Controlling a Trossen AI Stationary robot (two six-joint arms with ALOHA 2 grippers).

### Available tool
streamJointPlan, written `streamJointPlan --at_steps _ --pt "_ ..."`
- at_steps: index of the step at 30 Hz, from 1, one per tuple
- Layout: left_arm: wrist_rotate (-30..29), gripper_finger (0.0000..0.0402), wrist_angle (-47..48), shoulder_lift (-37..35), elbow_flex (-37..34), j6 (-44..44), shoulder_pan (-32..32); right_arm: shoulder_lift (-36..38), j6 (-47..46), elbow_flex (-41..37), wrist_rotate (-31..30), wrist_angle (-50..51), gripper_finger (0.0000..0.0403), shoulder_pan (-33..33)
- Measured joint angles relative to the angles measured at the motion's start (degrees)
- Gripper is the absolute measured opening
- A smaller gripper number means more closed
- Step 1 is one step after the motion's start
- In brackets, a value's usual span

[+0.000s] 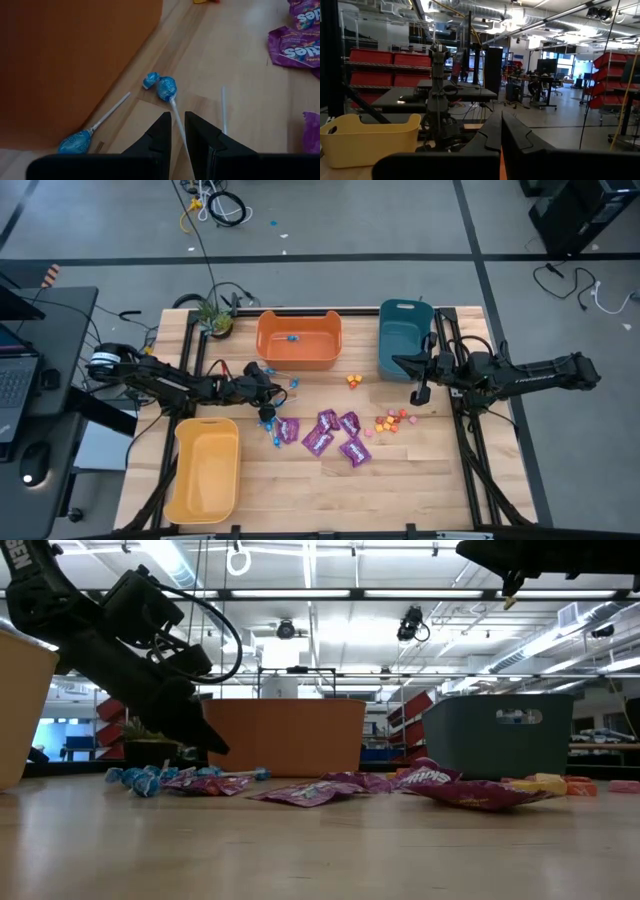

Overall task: Sort candy
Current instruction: Put the blue candy into the orange bin

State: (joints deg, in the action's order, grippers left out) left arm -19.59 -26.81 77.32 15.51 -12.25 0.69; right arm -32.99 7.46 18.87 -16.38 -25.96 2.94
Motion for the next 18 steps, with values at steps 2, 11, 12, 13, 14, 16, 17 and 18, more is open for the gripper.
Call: streamJointPlan --at_steps 2,11,12,13,14,16,17,18 --pt "0.05 0.0058 0.02 -0.02 0.00 0.00 0.00 0.00 0.02 0.00 0.00 0.00 0.0000 0.00" --pt "0.83 0.0058 0.02 -0.02 0.00 -0.04 0.02 0.00 0.04 0.00 0.00 0.00 0.0000 0.00" --pt "0.83 0.0058 0.02 -0.02 0.00 -0.04 0.02 0.00 0.05 0.00 0.02 0.00 0.0000 0.00" --pt "0.83 0.0058 0.02 -0.02 0.00 -0.04 0.02 0.00 0.07 0.00 0.01 0.00 0.0000 0.00" --pt "0.83 0.0058 0.02 -0.02 0.00 -0.04 0.02 0.00 0.08 0.00 0.00 0.00 0.0000 0.00" --pt "0.83 0.0058 0.02 -0.02 0.00 -0.04 0.02 0.00 0.09 0.00 0.00 0.00 0.0000 0.00" --pt "0.83 0.0058 0.02 -0.02 0.00 -0.04 0.02 0.00 0.11 0.00 0.00 0.00 0.0000 0.00" --pt "0.82 0.0058 0.01 -0.02 0.00 -0.04 0.02 0.00 0.15 0.00 0.00 0.00 0.0000 0.00"
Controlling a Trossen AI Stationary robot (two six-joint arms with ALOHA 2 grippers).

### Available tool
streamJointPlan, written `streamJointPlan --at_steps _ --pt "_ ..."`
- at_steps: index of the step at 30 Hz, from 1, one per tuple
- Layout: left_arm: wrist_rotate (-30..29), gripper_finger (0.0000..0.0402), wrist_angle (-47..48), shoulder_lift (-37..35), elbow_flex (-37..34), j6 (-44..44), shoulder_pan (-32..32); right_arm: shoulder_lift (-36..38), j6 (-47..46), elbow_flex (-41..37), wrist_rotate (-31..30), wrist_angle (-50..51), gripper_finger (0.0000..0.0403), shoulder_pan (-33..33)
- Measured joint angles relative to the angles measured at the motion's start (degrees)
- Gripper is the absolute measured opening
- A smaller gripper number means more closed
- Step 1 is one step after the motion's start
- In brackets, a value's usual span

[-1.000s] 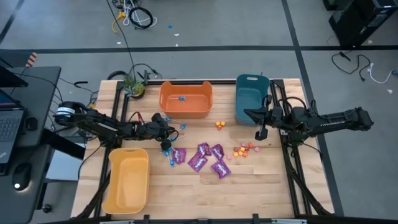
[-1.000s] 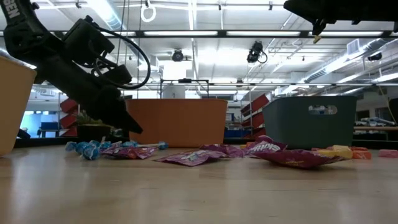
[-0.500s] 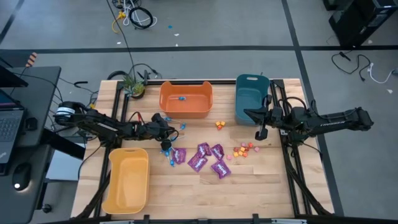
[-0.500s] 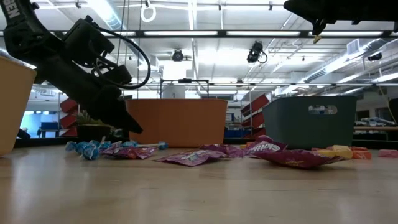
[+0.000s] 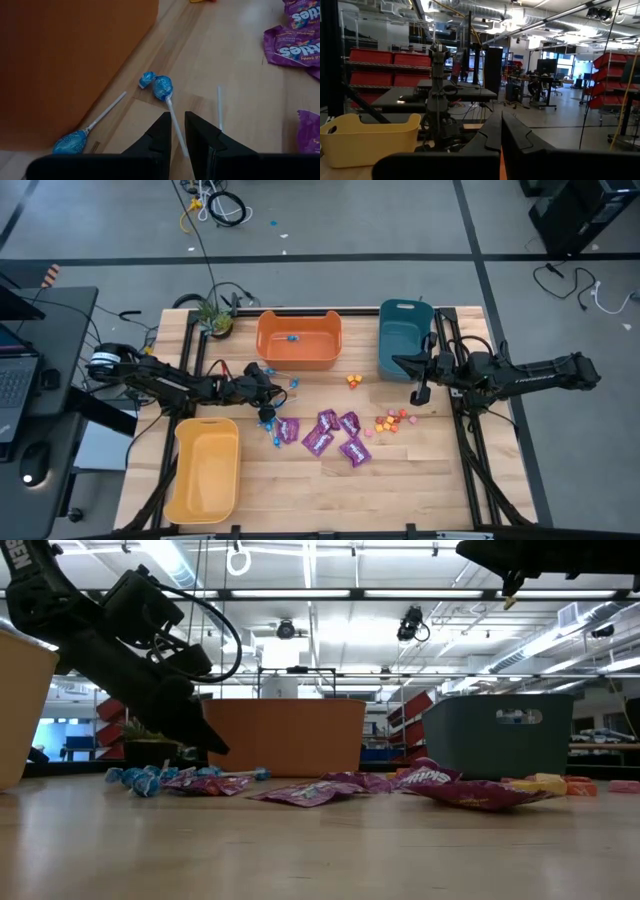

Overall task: Sort candy
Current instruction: Put the blue candy into the orange bin

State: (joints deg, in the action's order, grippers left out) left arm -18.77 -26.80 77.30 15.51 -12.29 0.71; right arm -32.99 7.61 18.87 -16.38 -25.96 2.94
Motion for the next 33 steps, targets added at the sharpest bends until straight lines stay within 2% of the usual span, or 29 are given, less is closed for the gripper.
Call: streamJointPlan --at_steps 33 --pt "0.16 0.0064 -0.09 0.00 0.00 -0.37 0.00 0.00 0.02 0.00 0.00 0.00 0.0000 0.00"
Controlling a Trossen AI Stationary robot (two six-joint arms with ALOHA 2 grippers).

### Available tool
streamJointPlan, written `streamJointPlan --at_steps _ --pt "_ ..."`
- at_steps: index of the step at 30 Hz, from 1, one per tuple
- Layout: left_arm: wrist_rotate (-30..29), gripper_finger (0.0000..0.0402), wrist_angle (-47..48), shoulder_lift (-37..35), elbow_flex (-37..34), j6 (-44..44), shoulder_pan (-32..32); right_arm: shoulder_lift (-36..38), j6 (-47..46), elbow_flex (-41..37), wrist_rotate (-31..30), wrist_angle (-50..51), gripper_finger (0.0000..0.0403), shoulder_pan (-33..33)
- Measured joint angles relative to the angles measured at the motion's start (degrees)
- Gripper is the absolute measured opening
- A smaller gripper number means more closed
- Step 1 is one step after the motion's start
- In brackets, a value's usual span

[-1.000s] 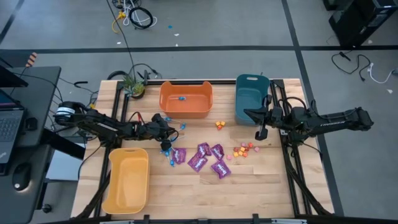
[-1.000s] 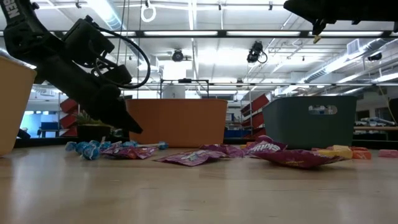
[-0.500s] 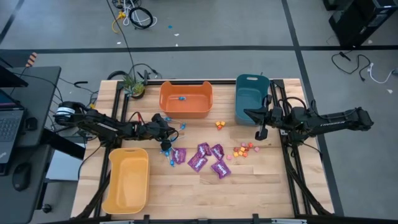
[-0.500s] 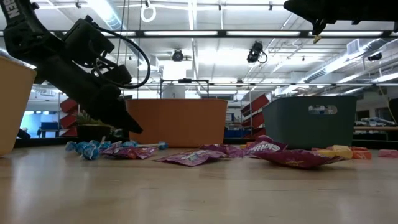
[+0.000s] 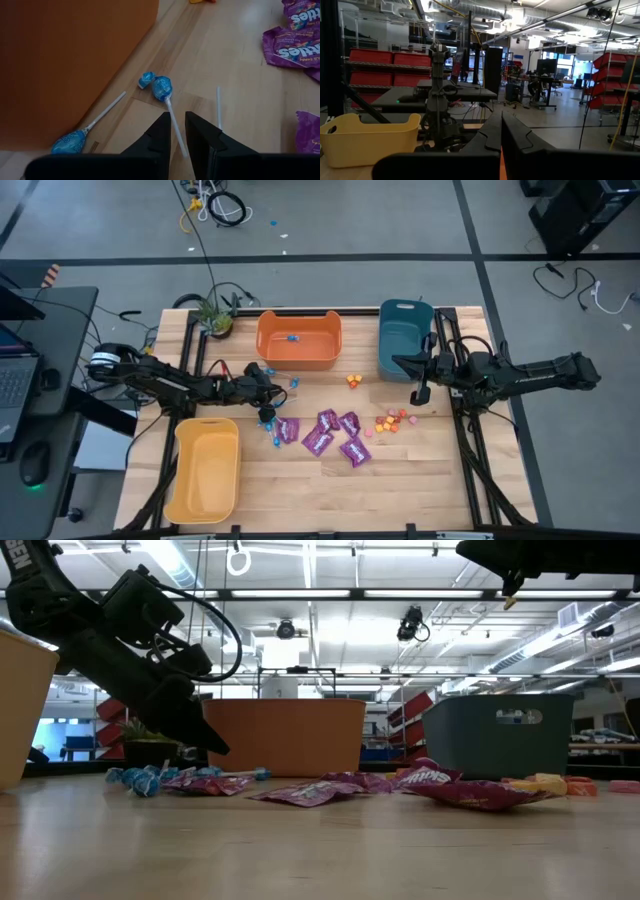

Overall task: Sort candy
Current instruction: Put the blue candy into the orange bin

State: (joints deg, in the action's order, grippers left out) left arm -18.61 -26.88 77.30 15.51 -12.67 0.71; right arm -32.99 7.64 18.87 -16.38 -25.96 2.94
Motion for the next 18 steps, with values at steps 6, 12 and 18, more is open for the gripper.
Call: streamJointPlan --at_steps 6,12,18 --pt "0.00 0.0087 -0.03 0.00 0.00 -0.94 0.00 0.00 0.00 -0.01 0.01 0.00 0.0000 0.02" --pt "0.00 0.0099 -0.03 0.00 0.00 -1.09 0.00 0.00 0.00 0.00 0.00 0.00 0.0000 0.01" --pt "0.00 0.0099 -0.03 0.00 0.00 -0.97 0.00 0.00 -0.02 0.00 0.00 0.00 0.0000 0.02"
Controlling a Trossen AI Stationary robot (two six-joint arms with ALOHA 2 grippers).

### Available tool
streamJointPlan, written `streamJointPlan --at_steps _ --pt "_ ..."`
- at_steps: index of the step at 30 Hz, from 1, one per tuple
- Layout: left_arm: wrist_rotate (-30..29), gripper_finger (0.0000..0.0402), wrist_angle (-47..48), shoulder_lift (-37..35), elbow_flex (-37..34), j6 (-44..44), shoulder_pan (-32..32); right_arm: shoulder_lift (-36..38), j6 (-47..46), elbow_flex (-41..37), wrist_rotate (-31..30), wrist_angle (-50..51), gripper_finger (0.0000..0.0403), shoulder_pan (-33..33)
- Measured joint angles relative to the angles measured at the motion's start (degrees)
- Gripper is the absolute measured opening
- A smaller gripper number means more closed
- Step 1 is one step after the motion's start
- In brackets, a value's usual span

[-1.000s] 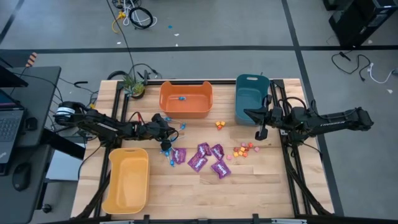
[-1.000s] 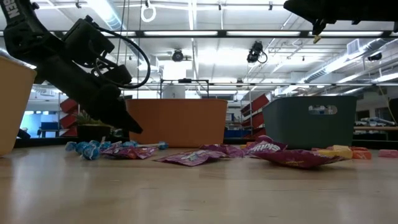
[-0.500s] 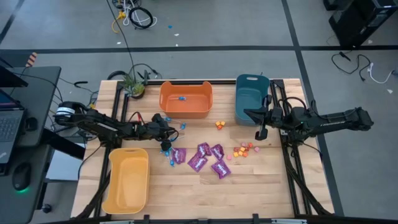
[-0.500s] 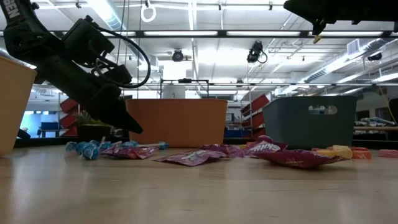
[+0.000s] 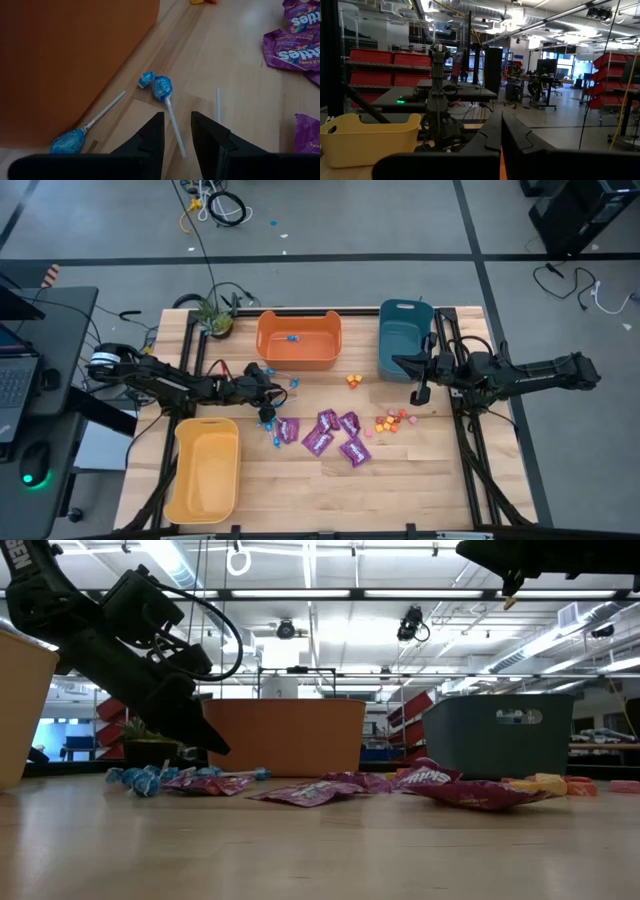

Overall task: Sort candy
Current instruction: Put the blue candy into the orange bin

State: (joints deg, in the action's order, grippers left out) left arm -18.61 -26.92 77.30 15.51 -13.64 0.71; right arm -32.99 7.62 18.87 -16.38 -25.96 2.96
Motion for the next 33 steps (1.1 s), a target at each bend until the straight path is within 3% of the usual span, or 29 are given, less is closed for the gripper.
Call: streamJointPlan --at_steps 33 --pt "0.29 0.0099 -0.72 -0.02 0.00 -0.08 -0.02 0.00 0.02 0.00 0.00 0.00 0.0000 0.00"
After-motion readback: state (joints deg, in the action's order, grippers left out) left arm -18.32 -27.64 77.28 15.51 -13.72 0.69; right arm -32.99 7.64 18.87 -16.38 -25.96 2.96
